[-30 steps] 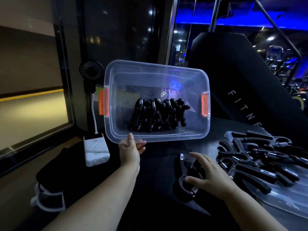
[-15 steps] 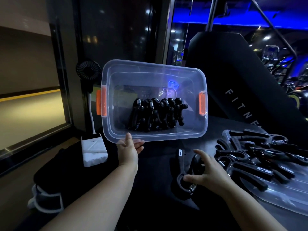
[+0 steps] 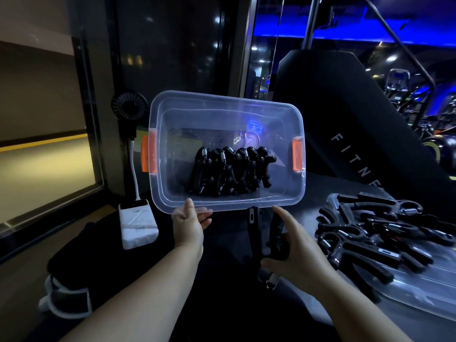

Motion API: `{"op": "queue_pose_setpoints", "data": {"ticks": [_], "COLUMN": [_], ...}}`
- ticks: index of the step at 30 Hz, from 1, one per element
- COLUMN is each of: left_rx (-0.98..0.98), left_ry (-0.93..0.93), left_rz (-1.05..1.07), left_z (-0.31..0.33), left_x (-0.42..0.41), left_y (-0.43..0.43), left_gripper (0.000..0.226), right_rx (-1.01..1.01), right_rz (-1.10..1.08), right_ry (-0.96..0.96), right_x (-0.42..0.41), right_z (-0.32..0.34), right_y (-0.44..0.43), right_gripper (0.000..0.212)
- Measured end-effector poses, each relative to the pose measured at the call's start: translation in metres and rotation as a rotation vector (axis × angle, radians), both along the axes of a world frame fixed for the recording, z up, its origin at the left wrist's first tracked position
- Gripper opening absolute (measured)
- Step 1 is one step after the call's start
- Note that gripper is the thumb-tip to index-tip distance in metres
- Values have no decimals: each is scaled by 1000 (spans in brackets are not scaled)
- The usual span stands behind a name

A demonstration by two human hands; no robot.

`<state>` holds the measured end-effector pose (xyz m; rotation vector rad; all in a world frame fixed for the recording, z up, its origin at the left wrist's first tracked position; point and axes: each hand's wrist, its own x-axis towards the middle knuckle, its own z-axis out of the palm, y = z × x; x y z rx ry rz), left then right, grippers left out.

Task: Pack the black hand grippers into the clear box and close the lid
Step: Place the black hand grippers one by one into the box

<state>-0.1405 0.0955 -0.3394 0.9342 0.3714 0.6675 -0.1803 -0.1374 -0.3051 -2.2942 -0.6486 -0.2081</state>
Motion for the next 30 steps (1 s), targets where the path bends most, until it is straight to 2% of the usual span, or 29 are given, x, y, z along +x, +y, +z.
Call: {"op": "queue_pose_setpoints", "data": {"ticks": [3, 10, 15, 23, 30], "left_rx": [4, -16, -17, -16, -15], "left_ry": [5, -13, -12, -5, -6], "left_rz": [2, -6, -12, -12, -26], "left_z": [0, 1, 0, 2, 2], "left_x": [-1, -1, -1, -3, -5], "left_y": [0, 0, 0, -1, 0], "left_gripper": [23, 22, 24, 24, 22], "right_rx": [-23, -230, -375, -264, -174], "right_rz": [-15, -139, -123, 8, 46], "right_ry": [28, 91, 95, 205, 228], "right_x": [-3, -16, -16, -15, -13], "right_z": [4, 22, 28, 36, 36], "right_y": [4, 15, 18, 24, 33], "right_gripper": [110, 131, 117, 100, 103]}}
